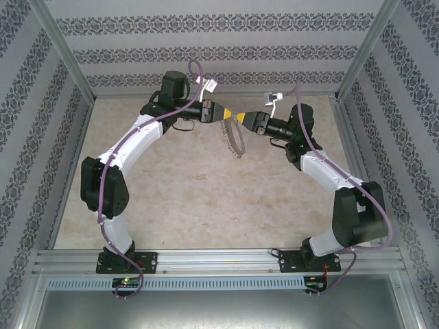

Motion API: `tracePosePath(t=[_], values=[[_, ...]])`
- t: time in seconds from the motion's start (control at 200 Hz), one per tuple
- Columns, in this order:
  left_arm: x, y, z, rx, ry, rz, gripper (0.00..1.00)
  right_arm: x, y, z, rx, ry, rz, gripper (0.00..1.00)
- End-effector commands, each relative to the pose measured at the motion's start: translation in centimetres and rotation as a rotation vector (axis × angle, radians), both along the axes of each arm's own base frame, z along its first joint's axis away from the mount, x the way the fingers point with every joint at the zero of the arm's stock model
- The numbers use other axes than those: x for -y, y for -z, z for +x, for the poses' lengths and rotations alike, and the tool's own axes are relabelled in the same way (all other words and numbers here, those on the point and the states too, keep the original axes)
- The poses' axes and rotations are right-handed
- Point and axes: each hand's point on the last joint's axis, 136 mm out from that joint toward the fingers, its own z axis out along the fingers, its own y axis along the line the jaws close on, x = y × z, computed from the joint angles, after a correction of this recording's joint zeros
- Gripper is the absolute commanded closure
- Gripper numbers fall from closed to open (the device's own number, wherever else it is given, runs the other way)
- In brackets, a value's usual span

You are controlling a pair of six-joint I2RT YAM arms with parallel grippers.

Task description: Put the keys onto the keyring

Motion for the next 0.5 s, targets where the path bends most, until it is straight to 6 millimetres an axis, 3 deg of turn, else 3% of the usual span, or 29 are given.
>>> tracePosePath(t=[0.0, 0.385, 0.495], values=[[-0.6, -2.6, -1.1, 0.082, 0.028, -0.038, 1.00, -0.7, -1.8, -0.3, 0.081, -0.042, 0.009, 0.65], [-0.7, -2.6, -1.0, 0.084, 0.025, -0.035, 1.00, -1.1, -1.9, -1.4, 0.095, -0.088, 0.008, 1.00], [-0.7, -2.5, -1.0, 0.084, 0.021, -0.032, 1.00, -1.0, -1.8, -1.5, 0.091, -0.091, 0.005, 1.00]])
